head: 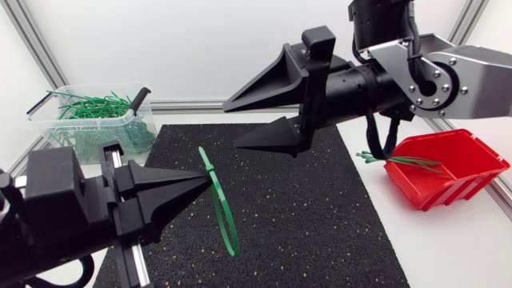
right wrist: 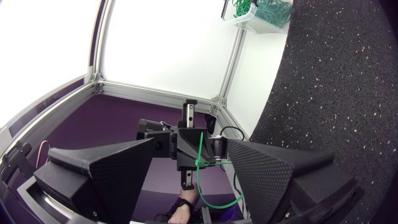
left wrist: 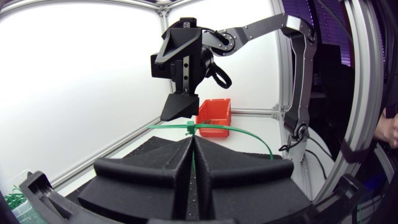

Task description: Take a green cable tie from the red box, thread the tail through the head to close it, then place it in the transparent bin on the left.

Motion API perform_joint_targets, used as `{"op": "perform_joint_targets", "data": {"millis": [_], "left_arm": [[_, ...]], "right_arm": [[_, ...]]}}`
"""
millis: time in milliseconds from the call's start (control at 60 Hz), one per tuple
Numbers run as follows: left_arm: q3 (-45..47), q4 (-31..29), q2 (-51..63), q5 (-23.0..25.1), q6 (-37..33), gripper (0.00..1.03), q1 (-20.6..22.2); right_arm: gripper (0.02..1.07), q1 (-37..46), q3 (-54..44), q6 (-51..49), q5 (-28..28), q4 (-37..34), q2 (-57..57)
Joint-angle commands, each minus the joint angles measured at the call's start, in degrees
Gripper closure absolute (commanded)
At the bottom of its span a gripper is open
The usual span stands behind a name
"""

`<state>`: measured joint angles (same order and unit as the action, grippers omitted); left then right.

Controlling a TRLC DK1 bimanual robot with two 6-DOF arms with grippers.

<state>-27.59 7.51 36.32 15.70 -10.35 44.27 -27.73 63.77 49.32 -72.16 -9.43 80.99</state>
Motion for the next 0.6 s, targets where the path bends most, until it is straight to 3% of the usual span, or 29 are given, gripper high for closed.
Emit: {"op": "perform_joint_targets", "data": {"millis": [0,83,150,583], "left_arm": [[2.28,0.31,0.25,-1.55,-6.70,1.00,0.29],[3.25,0.93,0.51,-3.49,-10.74,1.00,1.08],[3.69,1.28,0.51,-4.72,-13.38,0.99,1.61],[3.95,1.72,2.27,-6.65,-17.78,0.99,2.31]], "right_arm": [[0.30,0.04,1.36,-4.67,0.00,-0.15,2.68],[0.46,-0.05,1.89,-8.10,0.27,-0.24,4.35],[0.51,-0.49,2.06,-10.30,0.27,-0.32,5.49],[0.52,-6.99,2.50,-20.40,0.35,-8.85,7.25]]}}
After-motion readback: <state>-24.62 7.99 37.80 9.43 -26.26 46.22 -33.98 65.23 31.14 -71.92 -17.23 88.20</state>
